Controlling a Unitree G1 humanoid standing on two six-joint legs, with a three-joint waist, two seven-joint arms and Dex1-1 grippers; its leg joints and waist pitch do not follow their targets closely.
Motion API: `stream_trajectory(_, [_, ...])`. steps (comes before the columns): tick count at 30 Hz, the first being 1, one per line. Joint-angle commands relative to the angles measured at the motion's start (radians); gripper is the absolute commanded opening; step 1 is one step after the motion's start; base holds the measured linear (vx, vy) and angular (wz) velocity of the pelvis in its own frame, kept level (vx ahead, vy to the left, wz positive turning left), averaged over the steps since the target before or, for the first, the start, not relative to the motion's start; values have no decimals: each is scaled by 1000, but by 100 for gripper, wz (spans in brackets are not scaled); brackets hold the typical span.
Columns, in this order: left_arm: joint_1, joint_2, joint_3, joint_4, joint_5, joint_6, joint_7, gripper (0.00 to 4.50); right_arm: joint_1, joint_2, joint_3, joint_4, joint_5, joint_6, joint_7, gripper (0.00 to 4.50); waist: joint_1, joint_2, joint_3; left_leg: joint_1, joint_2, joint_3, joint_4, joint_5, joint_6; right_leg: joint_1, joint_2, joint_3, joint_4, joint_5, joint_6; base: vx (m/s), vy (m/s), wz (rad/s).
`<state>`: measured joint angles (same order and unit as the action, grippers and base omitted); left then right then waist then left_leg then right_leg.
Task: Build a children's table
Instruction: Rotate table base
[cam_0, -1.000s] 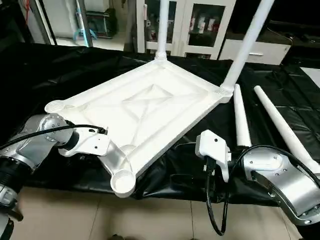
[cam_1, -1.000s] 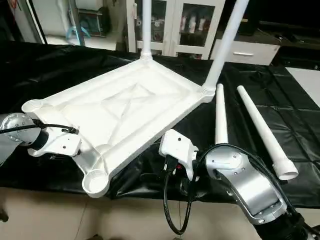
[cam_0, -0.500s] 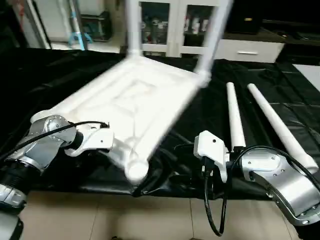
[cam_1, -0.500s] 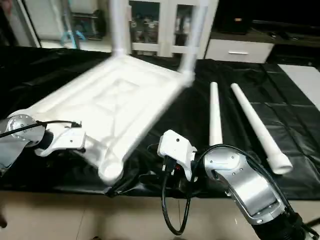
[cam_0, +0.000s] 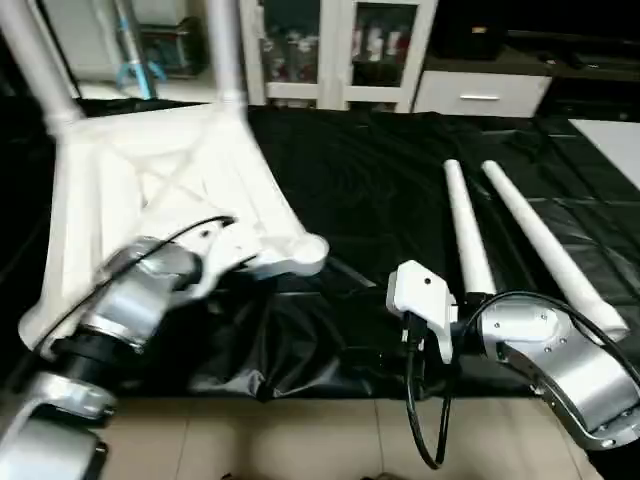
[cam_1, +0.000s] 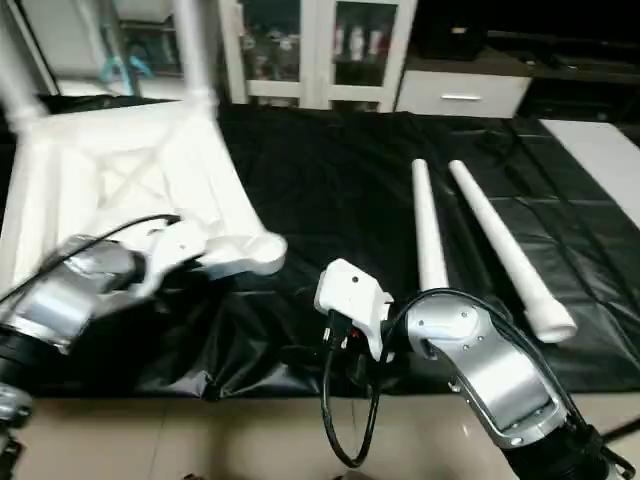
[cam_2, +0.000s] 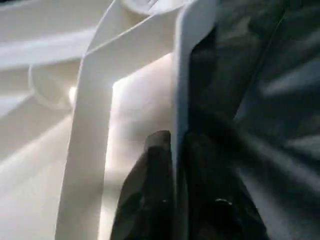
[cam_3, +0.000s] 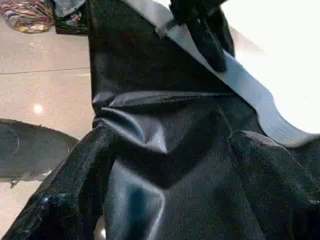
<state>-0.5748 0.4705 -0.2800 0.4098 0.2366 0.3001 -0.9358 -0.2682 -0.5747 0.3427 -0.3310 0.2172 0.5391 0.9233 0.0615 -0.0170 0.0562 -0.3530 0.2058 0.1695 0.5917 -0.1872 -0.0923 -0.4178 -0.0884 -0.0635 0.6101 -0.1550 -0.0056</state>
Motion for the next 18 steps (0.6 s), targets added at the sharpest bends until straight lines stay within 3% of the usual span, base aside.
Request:
stream_trajectory(1, [23,-33,-33,7,-33,-63,-22,30,-12,-6,-4,11,-23,-4,-15,387,10,2,-75,-4,14,1,-63,-174,34,57,-39,41,-64,-185,-202,0,0,0])
stream_trajectory(4, [30,-80,-45,-2,-47,-117,-7,8,-22,-3,-19,48,-61,14,-72,387,20,1,-71,2,16,4,-64,-205,27,52,-39,41,-68,-209,-205,0,0,0])
stream_trajectory(8, [37,-128,-45,-32,-63,-69,13,2,-64,42,-69,128,-99,54,-197,387,29,-5,-67,12,15,8,-67,-264,5,44,-39,41,-82,-329,-166,0,0,0])
stream_trajectory(12, [31,-159,-46,-21,-66,-73,33,1,-81,74,-106,150,-99,97,-258,387,31,1,-66,11,15,5,-70,-263,-3,44,-39,42,-81,-323,-153,0,0,0])
stream_trajectory(14, [27,-171,-41,-12,-68,-83,46,1,-81,81,-113,150,-98,108,-268,387,31,-1,-69,6,15,4,-70,-245,-3,50,-39,42,-77,-292,-148,0,0,0])
stream_trajectory(18, [-5,-230,-9,11,-100,-59,91,1,-76,98,-135,155,-104,158,-317,387,33,-1,-69,9,13,8,-67,-235,2,48,-38,44,-78,-285,-150,0,0,0])
